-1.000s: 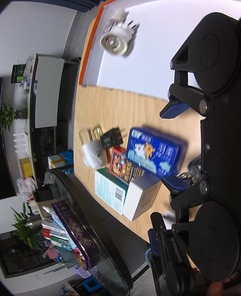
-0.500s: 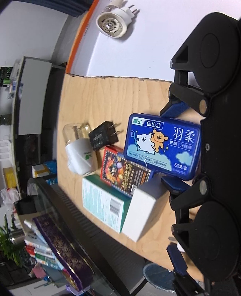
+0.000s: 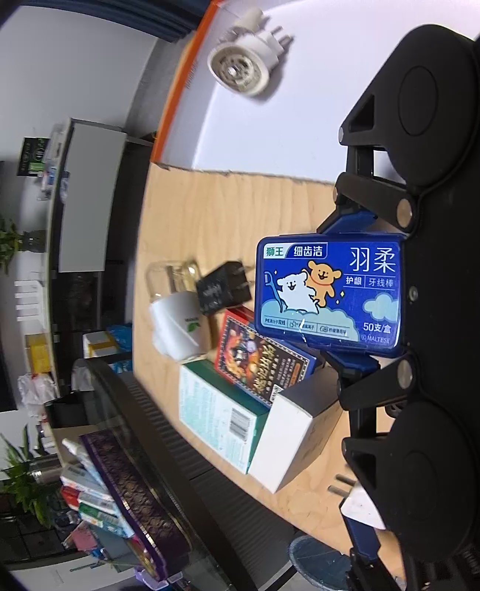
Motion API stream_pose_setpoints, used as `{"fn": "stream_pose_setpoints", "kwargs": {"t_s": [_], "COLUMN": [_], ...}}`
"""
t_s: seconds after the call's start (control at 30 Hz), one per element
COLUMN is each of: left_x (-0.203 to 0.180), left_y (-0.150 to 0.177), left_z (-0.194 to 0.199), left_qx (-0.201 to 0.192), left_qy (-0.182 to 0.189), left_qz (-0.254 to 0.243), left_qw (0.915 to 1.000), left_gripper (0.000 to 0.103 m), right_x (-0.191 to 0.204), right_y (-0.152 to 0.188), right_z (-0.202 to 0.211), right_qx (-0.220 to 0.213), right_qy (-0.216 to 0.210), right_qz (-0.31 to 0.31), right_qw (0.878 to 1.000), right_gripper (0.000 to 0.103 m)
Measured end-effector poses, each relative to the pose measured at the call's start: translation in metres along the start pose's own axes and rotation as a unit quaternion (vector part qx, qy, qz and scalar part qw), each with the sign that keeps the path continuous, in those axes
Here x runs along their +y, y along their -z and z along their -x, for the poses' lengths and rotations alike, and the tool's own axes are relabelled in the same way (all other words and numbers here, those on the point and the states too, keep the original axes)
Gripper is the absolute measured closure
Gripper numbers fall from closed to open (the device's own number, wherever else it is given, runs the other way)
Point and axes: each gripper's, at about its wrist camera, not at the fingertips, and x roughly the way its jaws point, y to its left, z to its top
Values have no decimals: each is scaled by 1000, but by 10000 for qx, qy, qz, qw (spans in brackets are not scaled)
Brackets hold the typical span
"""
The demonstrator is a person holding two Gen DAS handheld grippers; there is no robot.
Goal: Organize rigid objects
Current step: 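Lift the charger and blue tin and carry both over the box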
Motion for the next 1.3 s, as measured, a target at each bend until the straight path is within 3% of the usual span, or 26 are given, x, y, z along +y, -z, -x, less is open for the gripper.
{"fn": "stream_pose_setpoints", "kwargs": {"t_s": [0.33, 0.63, 0.87, 1.03, 1.3], "left_x": [-41, -122, -189, -201, -196], "left_y": [-29, -54, -73, -65, -55], "left_z": [29, 20, 5, -5, -4], "left_qx": [-475, -388, -450, -362, -288], "left_qy": [339, 1144, 1578, 1589, 1310], "left_qz": [-221, -694, -1148, -1095, -1041], "left_qw": [9981, 9902, 9797, 9805, 9855], "left_gripper": [61, 61, 61, 61, 61], "right_x": [-53, -132, -178, -188, -188], "right_y": [0, 26, 43, 49, 53], "right_z": [72, 134, 169, 168, 150], "right_qx": [-718, -1029, -1197, -1180, -1058], "right_qy": [72, 922, 1290, 1239, 995], "right_qz": [-435, -907, -1275, -1265, -1231], "right_qw": [9964, 9862, 9761, 9771, 9817], "right_gripper": [28, 28, 28, 28, 28]}}
